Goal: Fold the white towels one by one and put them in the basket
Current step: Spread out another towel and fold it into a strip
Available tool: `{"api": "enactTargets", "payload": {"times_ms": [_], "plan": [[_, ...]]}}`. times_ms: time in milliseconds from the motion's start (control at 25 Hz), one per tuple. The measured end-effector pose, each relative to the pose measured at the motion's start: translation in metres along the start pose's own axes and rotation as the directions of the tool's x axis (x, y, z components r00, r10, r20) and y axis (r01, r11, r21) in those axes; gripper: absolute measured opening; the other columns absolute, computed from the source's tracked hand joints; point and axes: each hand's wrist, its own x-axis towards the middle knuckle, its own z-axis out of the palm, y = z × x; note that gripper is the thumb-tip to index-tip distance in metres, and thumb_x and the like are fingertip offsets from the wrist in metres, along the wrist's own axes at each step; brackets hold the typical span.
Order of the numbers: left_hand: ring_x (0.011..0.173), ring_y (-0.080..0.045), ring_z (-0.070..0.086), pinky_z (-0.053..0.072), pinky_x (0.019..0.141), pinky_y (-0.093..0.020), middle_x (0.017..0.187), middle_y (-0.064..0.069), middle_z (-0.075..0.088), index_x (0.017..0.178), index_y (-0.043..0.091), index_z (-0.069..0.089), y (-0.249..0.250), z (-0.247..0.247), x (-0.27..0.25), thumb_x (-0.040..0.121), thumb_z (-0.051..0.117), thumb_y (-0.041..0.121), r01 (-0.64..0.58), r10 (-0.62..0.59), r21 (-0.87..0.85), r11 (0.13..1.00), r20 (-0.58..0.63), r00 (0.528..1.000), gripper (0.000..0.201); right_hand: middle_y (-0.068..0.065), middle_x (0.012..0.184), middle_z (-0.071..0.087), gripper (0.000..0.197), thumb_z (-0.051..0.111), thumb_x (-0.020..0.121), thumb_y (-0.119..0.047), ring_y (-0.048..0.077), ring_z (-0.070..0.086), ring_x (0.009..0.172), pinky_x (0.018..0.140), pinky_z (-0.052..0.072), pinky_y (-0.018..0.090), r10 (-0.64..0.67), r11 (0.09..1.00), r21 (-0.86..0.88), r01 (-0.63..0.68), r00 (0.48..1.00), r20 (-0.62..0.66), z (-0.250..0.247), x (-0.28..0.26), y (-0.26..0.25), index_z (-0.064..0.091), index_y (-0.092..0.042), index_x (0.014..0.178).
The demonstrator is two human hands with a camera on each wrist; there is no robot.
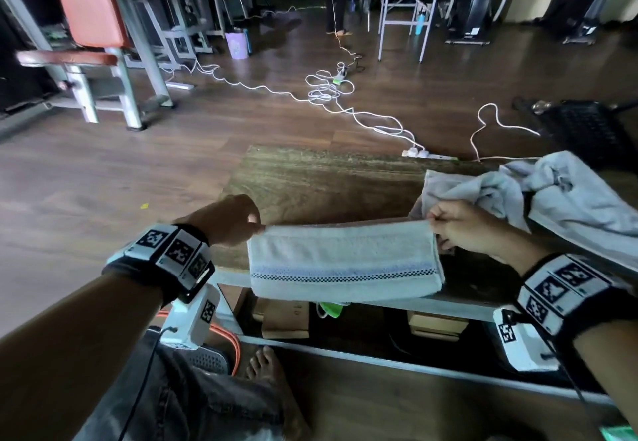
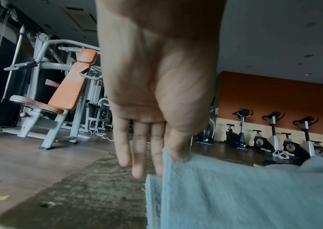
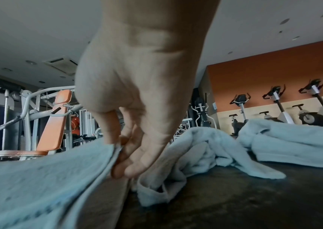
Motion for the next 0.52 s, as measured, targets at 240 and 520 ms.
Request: {"api": "enactTargets", "payload": {"times_ms": [240,520], "plan": [[0.086,-0.023,0.066,0.055,0.081,-0.034,0.091,-0.004,0.071,0.075,0.027,0.066,-0.017,0.034,0.040,0.085,0.067,0.038,0.150,-0.162,-0.089,0.985,-0.146,0.976,0.015,0.005,0.084,0.068,0.016,0.054,0.086,-0.004,0.027,0.064,0.085,0.077,0.056,0.040,-0.060,0.975,-0.222,0.009,0.972,-0.226,0.028,0.045,-0.006,0.064,-0.015,0.080],[0.082,-0.021,0.062,0.049,0.069,-0.031,0.090,0.002,0.064,0.085,0.033,0.058,-0.026,0.064,0.055,0.087,0.067,0.037,0.168,-0.181,-0.079,0.983,-0.217,0.959,0.010,0.015,0.090,0.068,0.015,0.062,0.085,-0.005,0.030,0.061,0.091,0.077,0.052,0.037,-0.153,0.934,-0.353,0.059,0.958,-0.243,0.056,0.062,0.016,0.070,-0.008,0.096]]}}
